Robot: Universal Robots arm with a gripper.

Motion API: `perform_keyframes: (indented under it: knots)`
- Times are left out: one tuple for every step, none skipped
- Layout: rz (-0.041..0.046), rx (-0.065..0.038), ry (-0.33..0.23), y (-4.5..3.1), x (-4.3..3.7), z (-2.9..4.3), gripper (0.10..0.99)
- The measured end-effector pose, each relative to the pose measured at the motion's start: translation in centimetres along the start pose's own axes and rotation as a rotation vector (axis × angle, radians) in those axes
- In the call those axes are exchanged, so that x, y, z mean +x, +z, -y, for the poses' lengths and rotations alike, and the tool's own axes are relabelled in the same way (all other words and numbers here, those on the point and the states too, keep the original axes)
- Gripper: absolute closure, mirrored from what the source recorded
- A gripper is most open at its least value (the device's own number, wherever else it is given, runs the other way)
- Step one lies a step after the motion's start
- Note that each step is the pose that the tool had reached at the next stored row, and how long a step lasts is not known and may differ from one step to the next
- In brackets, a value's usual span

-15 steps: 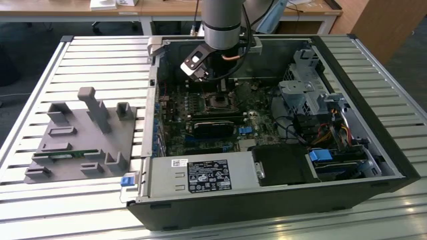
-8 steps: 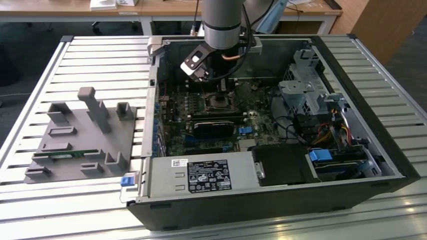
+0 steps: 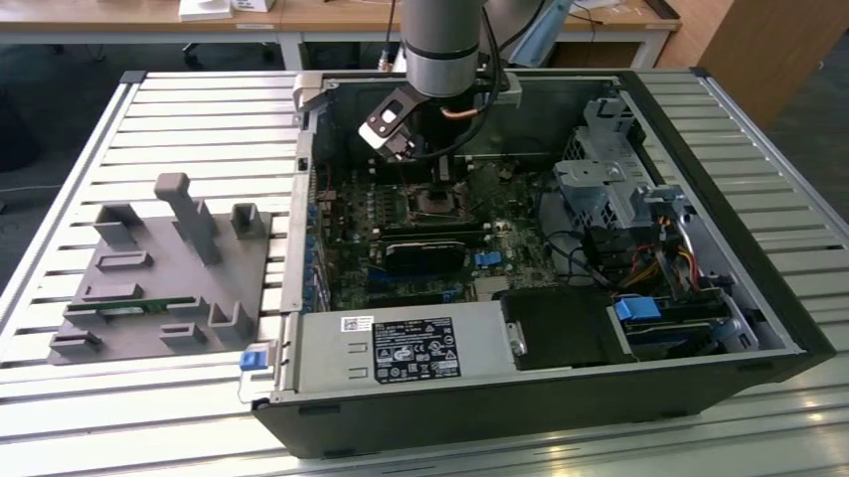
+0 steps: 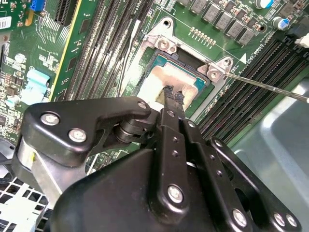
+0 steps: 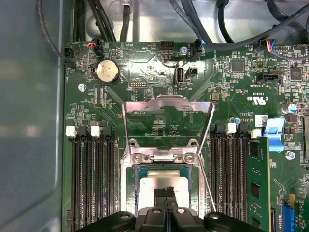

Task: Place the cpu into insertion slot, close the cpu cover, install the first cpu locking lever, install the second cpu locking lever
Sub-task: 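Place the cpu into insertion slot, then close the cpu cover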

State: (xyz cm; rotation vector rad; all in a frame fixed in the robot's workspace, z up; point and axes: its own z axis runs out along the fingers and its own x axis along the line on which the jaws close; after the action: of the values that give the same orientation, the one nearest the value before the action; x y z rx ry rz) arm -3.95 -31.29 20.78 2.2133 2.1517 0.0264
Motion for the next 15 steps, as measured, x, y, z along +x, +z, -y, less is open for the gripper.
perform_keyframes:
  knots:
    - [0.0000,0.000,0.000,-0.01,0.00,0.00,0.980]
    - [0.0005,0.000,0.000,-0.06,-0.01,0.00,0.980]
    - [0.0004,0.000,0.000,-0.10,-0.01,0.00,0.980]
    - [0.0000,0.000,0.000,-0.13,-0.01,-0.01,0.980]
    - [0.0001,0.000,0.000,-0.19,-0.01,-0.01,0.980]
    - [0.0000,0.000,0.000,-0.27,-0.01,-0.01,0.980]
    - [0.0000,0.000,0.000,-0.34,-0.01,-0.02,0.980]
    - [0.0000,0.000,0.000,-0.44,-0.01,-0.02,0.980]
    - [0.0000,0.000,0.000,-0.57,-0.02,-0.03,0.980]
    - [0.0000,0.000,0.000,-0.66,-0.02,-0.03,0.980]
    - [-0.0001,0.000,0.000,-0.73,-0.02,-0.04,0.980]
    - [-0.0001,0.000,0.000,-0.82,-0.02,-0.04,0.980]
    - [-0.0001,0.000,0.000,-0.86,-0.02,-0.05,0.980]
    - [-0.0001,0.000,0.000,-0.90,-0.02,-0.05,0.980]
    - [-0.0001,0.000,0.000,-0.95,-0.02,-0.05,0.980]
